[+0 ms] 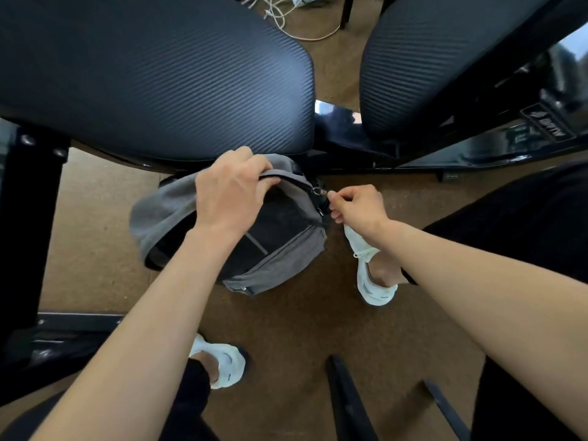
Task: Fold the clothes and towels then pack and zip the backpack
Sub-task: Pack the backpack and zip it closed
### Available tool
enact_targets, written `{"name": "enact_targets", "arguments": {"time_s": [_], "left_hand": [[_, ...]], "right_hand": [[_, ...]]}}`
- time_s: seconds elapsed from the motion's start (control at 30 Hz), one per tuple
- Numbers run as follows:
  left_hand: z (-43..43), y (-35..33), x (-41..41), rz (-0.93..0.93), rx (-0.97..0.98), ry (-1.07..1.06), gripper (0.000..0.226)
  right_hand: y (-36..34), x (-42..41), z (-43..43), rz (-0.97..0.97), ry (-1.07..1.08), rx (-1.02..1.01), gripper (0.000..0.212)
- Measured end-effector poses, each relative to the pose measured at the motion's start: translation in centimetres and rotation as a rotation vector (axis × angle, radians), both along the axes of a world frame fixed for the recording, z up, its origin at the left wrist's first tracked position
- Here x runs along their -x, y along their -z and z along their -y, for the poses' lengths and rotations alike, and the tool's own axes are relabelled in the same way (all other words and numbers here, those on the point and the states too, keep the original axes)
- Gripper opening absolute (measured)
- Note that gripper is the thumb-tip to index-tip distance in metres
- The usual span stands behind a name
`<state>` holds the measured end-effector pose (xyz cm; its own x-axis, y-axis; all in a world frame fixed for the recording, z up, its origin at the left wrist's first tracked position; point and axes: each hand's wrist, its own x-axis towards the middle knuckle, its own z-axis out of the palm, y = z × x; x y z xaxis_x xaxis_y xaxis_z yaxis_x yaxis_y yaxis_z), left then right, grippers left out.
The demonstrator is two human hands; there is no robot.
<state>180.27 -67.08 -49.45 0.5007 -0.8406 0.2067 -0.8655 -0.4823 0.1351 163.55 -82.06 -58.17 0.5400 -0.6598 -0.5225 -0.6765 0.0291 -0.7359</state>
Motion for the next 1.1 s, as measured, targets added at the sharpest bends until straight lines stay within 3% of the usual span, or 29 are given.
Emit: {"name": "enact_targets", "arguments": {"time_s": [0.23,0.37,0.47,0.57,0.7,0.87,1.0,1.1], "left_hand": [[-0.8,0.0,-1.4,-0.002,0.026,-0.07,0.026],[-1.4,0.0,-0.8,0.012,0.04,-0.072,0.025],[-1.3,-0.2,-0.5,0.009,0.044,-0.084,0.025],[-0.9,-0.2,0.0,0.02,0.047,-0.052,0.024],[-0.3,0.6,1.2,0.112,0.003,-0.17,0.024],[0.4,1.5,2.0,0.164,-0.108,-0.253,0.041],[0.3,1.7,1.5,0.12,-0.112,-0.205,0.03],[-0.5,1.6,0.7,0.061,-0.092,-0.115,0.028]], "right_hand": [[6.3,0.0,-0.5,-0.289,0.003,-0.149,0.036],[7.3,-0.9,-0.9,-0.339,0.011,-0.035,0.036],[5.6,-0.2,-2.3,-0.351,0.132,0.072,0.035],[4.9,1.6,-5.6,-0.308,0.227,0.018,0.028],[6.0,2.6,-9.0,-0.222,0.095,-0.038,0.023],[5.4,2.4,-9.5,-0.184,0.063,0.076,0.006],[4.4,1.5,-9.3,-0.083,-0.025,0.173,0.009],[5.3,0.3,-8.3,-0.033,-0.144,0.153,0.03]]}}
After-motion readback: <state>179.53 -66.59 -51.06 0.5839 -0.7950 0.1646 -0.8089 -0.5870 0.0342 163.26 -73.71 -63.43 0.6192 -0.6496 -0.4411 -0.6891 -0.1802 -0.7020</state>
